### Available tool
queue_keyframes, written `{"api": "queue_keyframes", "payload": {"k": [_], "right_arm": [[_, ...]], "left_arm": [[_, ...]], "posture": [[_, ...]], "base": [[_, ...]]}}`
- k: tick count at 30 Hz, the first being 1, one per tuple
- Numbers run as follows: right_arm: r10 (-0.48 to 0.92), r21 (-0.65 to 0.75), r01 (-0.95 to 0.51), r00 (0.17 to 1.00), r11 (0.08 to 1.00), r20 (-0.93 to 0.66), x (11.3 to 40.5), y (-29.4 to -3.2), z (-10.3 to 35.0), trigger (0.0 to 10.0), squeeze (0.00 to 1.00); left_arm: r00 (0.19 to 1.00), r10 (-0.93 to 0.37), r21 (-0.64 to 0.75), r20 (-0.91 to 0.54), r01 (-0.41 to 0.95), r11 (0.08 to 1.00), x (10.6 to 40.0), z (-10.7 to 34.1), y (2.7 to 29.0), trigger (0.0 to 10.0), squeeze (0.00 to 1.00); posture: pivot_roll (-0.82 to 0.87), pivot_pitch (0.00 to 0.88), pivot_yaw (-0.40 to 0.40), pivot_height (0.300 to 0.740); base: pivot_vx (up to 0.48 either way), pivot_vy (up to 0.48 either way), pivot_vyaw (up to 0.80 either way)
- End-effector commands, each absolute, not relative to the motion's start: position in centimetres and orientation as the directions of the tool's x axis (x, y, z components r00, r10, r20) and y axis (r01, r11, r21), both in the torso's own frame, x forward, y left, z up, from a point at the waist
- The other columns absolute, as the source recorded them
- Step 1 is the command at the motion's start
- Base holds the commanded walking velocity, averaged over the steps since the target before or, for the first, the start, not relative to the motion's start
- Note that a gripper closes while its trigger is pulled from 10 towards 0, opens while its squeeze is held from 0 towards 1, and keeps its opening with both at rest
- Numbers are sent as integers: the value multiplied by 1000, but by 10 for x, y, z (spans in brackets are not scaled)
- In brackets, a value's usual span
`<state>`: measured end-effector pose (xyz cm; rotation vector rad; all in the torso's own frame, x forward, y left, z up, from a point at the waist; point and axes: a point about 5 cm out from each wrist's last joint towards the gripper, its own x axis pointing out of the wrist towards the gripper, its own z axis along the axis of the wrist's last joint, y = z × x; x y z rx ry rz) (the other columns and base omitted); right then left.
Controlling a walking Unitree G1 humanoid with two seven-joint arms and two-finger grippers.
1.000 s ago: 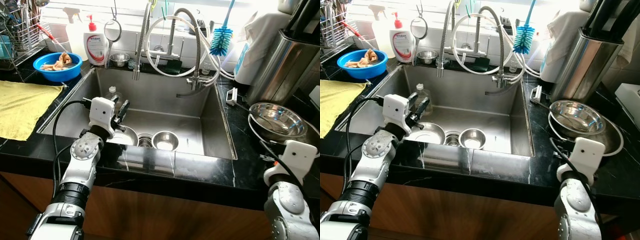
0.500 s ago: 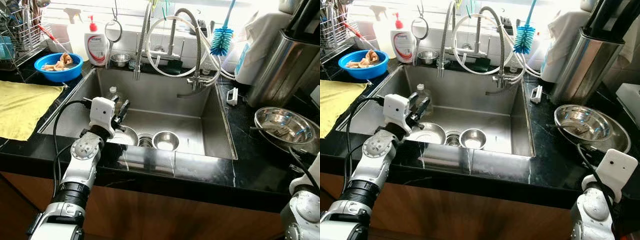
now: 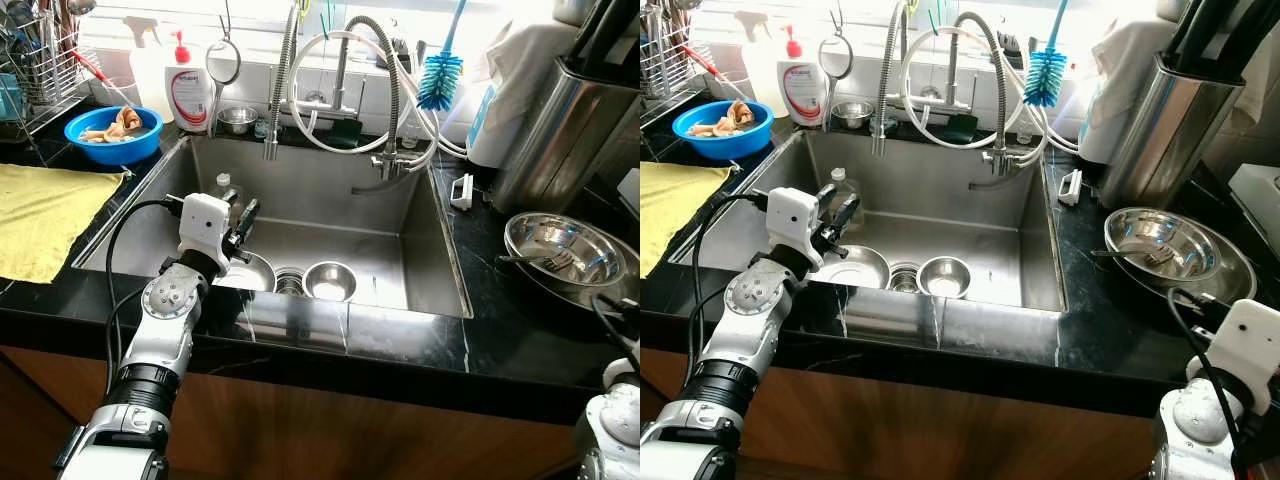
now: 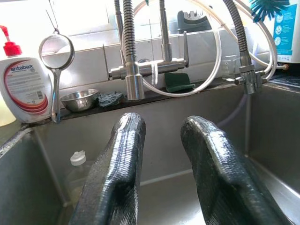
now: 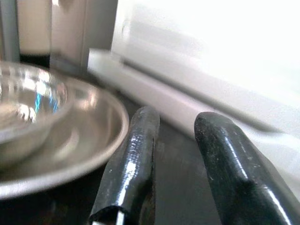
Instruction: Kitchen organization
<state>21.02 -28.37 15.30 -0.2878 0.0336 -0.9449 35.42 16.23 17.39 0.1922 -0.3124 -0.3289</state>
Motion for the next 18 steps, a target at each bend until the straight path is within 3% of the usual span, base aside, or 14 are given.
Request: {"api": "queue_keyframes", "payload": {"k": [1,4,7,8,9,10,18], "right_arm": [[-779,-259,791,603,555,172,212,-279,166,10000,0],[-573,-283,623,782,729,244,237,-247,180,10000,0],[-438,-249,492,865,834,242,248,-227,182,10000,0],[-394,-235,448,886,863,243,250,-220,183,10000,122],[-351,-215,400,907,891,234,253,-213,184,10000,949],[-312,-188,356,923,915,227,255,-208,184,10000,1000],[-111,-208,150,976,967,188,265,-192,183,10000,1000]], "left_arm": [[887,-363,255,285,295,921,356,180,158,10000,0],[888,-360,253,286,292,922,356,180,158,10000,0],[889,-358,253,286,291,923,357,180,158,10000,0],[889,-358,254,286,290,923,357,180,159,10000,0],[889,-357,254,285,289,923,357,180,159,10000,0],[890,-356,254,286,287,923,357,180,159,10000,0],[889,-358,256,286,289,923,356,179,160,10000,0]], "posture": [[80,0,-69,740],[80,0,-69,740],[81,0,-69,740],[82,0,-71,740],[83,0,-71,740],[81,0,-70,740],[84,0,-70,740]], "base": [[0,0,0],[0,0,0],[0,0,0],[0,0,0],[0,0,0],[0,0,0],[0,0,0]]}}
